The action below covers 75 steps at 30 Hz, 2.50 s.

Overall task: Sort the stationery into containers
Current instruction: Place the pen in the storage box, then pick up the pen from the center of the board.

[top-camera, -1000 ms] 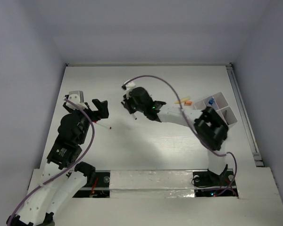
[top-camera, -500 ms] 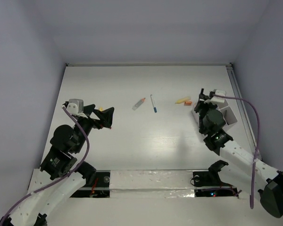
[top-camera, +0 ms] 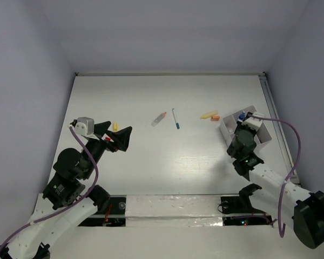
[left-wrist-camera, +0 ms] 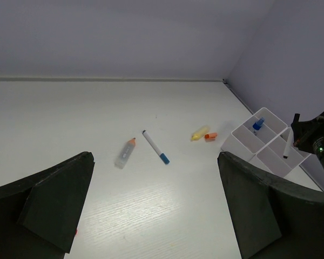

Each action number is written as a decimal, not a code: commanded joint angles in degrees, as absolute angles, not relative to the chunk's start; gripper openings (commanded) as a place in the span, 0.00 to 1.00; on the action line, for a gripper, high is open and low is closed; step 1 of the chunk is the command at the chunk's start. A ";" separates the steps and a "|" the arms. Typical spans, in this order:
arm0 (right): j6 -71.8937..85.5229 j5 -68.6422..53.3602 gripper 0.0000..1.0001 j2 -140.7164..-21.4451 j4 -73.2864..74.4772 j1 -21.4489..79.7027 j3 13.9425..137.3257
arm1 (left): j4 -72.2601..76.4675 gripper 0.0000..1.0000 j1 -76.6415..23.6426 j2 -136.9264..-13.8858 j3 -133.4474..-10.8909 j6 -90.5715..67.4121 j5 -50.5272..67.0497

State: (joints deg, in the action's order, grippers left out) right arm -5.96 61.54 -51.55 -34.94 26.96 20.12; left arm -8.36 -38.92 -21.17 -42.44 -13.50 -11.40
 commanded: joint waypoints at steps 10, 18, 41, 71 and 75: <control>5.71 66.27 0.00 -61.34 -38.56 25.58 19.25 | -6.15 0.99 -39.55 -21.09 -42.01 -12.74 -13.09; 9.39 66.88 0.03 -64.34 -36.31 25.58 19.16 | -6.15 0.99 -39.55 -21.53 -41.92 -12.74 -13.36; 7.65 52.48 0.44 -62.65 -12.68 27.60 38.03 | -6.15 0.99 -39.55 -22.15 -41.84 -12.57 -14.15; 10.02 8.78 0.47 -130.15 21.09 33.40 102.55 | -5.98 0.99 -37.97 -26.02 -41.75 -12.22 -12.92; 9.58 11.59 0.45 -131.92 22.24 33.93 103.97 | -5.80 0.99 -37.97 -26.02 -41.75 -12.13 -12.83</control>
State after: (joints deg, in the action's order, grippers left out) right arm 9.89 8.40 -130.80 19.07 33.87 101.82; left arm -8.40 -38.15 -25.89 -42.00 -12.88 -13.43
